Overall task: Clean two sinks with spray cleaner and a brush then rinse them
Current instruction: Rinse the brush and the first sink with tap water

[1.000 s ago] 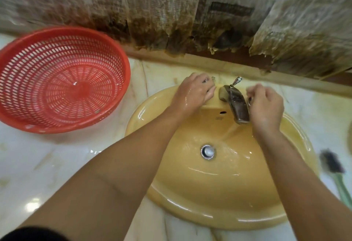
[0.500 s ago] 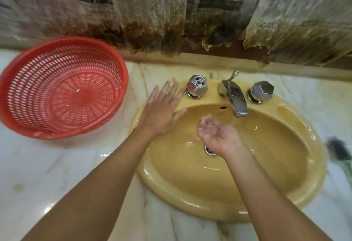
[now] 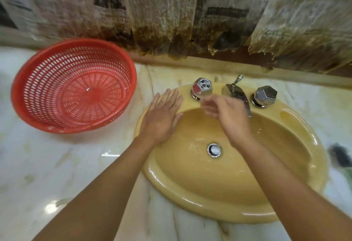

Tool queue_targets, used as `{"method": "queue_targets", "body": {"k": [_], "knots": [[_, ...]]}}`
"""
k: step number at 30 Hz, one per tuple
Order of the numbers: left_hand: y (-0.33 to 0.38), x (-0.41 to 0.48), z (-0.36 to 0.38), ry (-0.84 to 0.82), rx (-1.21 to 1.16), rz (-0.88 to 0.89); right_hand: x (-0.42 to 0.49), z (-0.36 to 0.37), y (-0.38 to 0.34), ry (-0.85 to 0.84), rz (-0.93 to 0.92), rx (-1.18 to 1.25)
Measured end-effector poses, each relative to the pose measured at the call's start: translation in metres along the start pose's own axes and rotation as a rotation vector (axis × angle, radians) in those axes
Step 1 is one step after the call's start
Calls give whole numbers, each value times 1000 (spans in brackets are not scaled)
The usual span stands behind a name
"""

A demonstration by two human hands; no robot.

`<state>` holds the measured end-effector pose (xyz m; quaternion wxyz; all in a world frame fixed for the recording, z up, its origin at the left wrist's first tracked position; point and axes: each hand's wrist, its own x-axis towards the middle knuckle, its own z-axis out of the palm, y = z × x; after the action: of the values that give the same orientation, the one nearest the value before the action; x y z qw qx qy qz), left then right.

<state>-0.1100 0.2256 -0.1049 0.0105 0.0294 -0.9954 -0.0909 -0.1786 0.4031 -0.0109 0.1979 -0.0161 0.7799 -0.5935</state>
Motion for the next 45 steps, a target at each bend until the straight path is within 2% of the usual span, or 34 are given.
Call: {"method": "queue_targets", "body": {"k": [1, 3, 5, 7, 11, 14, 15, 19, 20, 22, 24, 26, 28, 30, 31, 33, 36, 37, 38, 39, 40, 42, 45], "knots": [[0, -6, 0, 9, -4, -4, -9, -3, 18, -48, 131, 103], [1, -22, 3, 19, 14, -16, -12, -17, 49, -107, 526, 398], [5, -38, 6, 12, 22, -54, -3, -34, 69, 11, 772, 817], [13, -51, 8, 24, 6, -137, 5, -46, 79, 129, 800, 1114], [24, -77, 6, 92, -51, -327, 13, -50, 76, 156, 714, 1254], [28, -95, 6, 123, -107, -379, 11, -36, 57, 128, 656, 1206], [30, -99, 7, 112, -126, -390, 6, -27, 49, 49, 656, 1108], [25, -101, 7, 19, -109, -373, -26, 18, 22, -585, 641, 479], [20, -96, 6, 7, -81, -354, -28, 22, 20, -633, 641, 417], [11, -82, 1, 3, -43, -358, -22, 13, 19, -485, 637, 504], [11, -73, -2, -8, -4, -406, -9, -9, 27, -196, 680, 793], [26, -82, -1, 6, 15, -375, 1, -31, 37, 64, 705, 1028], [44, -111, 3, 41, -67, -206, 6, -40, 44, 196, 686, 1170], [46, -139, 6, 40, -143, 57, 7, -38, 47, 215, 689, 1240], [37, -143, 5, 31, -174, 146, 4, -33, 46, 170, 690, 1241], [11, -137, 6, 87, -250, 207, -4, -20, 36, -27, 675, 1106], [-15, -119, 2, 199, -226, 105, -28, 11, 22, -507, 645, 712], [-13, -120, 3, 203, -206, 67, -34, 17, 21, -637, 655, 557], [-6, -125, 5, 190, -207, 64, -36, 19, 23, -686, 674, 425], [3, -133, 9, 166, -206, 121, -35, 16, 25, -648, 689, 351], [11, -142, 13, 141, -189, 226, -31, 8, 30, -540, 699, 353], [12, -151, 15, 96, -138, 397, -17, -18, 45, -234, 748, 591], [-10, -133, 4, 146, -65, 418, -1, -51, 60, 103, 743, 1019]]}}
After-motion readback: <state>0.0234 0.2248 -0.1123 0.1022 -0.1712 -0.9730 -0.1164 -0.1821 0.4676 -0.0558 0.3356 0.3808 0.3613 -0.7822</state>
